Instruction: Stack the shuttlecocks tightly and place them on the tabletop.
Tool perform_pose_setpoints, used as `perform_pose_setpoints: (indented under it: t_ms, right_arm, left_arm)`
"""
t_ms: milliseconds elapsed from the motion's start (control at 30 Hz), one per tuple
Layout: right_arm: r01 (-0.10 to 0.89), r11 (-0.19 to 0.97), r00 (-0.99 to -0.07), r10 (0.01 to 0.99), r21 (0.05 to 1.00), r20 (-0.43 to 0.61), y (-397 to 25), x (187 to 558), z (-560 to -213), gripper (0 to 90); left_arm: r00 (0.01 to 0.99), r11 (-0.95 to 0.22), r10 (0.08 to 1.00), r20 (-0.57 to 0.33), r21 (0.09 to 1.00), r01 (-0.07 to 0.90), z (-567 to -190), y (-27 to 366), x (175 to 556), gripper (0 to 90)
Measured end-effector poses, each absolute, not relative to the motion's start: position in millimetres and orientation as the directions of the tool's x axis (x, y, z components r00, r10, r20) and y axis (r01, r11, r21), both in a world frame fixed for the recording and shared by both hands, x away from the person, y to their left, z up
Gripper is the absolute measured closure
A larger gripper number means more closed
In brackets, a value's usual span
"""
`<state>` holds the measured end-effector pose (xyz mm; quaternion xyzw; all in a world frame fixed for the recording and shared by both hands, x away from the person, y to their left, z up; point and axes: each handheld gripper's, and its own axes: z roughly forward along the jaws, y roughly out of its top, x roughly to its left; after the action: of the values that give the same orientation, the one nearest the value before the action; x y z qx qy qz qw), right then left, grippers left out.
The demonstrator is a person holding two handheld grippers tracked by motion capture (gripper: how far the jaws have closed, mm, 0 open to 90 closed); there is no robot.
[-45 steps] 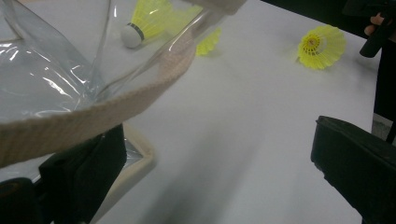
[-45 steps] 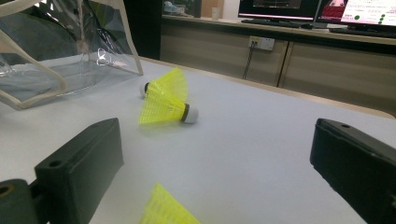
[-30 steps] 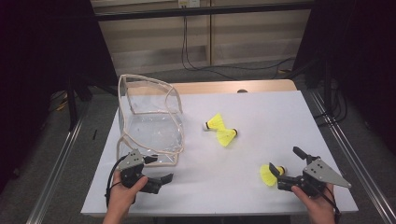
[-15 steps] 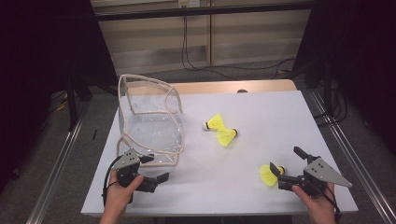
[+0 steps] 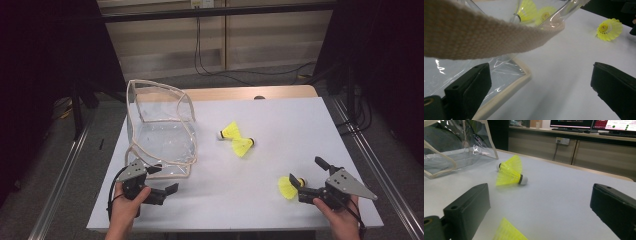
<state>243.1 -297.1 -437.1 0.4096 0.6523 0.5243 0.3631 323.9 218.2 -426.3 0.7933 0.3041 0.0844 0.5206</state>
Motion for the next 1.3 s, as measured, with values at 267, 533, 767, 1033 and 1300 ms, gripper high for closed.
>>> perform_pose_setpoints:
  t_ms: [267,533,767,1033,1300]
  right_arm:
    - [0.164,0.117,-0.403,0.914,0.98,-0.042,-295,244,-437,2.3]
    - [0.165,0.119,-0.407,0.912,0.979,-0.042,-295,245,-437,2.3]
    - [0.176,0.125,-0.41,0.911,0.976,-0.043,-294,246,-438,2.3]
    - [0.192,0.135,-0.409,0.911,0.972,-0.046,-292,250,-431,2.2]
    - [0.207,0.124,-0.409,0.912,0.97,-0.029,-290,257,-423,2.0]
  left_arm:
    - [0.785,-0.256,0.592,-0.181,0.882,0.396,-427,224,325,3.3]
    - [0.78,-0.25,0.6,-0.177,0.885,0.393,-427,227,325,3.3]
    - [0.774,-0.24,0.607,-0.18,0.887,0.395,-428,229,326,3.3]
    - [0.776,-0.24,0.605,-0.18,0.888,0.393,-427,230,326,3.3]
    - [0.778,-0.243,0.603,-0.175,0.889,0.388,-428,228,326,3.3]
